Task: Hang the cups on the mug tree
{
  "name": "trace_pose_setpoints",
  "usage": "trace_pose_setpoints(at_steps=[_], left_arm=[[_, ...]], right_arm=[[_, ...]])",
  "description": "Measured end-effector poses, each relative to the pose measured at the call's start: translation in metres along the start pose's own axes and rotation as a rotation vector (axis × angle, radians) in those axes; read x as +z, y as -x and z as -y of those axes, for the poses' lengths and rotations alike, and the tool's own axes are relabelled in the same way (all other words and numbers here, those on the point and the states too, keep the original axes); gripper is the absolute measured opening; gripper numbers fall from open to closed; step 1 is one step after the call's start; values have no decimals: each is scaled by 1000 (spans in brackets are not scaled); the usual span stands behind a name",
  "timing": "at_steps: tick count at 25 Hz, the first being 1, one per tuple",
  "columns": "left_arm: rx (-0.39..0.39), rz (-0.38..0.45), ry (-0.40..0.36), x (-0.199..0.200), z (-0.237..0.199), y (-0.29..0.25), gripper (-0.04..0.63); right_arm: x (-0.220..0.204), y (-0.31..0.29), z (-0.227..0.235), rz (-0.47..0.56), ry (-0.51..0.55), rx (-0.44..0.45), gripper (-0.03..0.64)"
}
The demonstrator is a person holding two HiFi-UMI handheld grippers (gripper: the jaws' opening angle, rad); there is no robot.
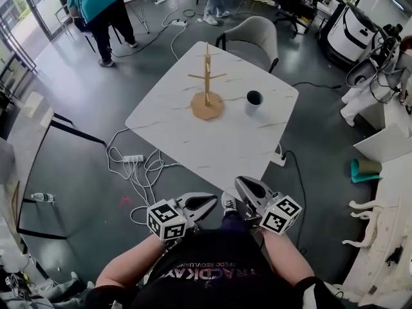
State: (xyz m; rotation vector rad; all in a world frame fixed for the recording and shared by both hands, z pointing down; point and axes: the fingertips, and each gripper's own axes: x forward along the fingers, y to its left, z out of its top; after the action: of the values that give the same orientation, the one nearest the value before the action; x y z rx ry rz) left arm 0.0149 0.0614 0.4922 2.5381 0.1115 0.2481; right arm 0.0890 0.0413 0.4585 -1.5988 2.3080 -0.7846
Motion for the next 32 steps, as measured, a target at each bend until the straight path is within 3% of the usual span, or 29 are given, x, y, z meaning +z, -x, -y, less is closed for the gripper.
trace_pose_setpoints(at_steps=[21,25,32], left_arm=[[37,-20,20,23,-17,-76,-3],[51,-25,24,26,-22,-84,-3],[78,-27,43,28,-30,-99,-3]], right_arm=[[55,-1,130,-16,84,-92,16],[63,-6,157,-14,94,-110,71],[73,-16,205,-24,128,-142,103]])
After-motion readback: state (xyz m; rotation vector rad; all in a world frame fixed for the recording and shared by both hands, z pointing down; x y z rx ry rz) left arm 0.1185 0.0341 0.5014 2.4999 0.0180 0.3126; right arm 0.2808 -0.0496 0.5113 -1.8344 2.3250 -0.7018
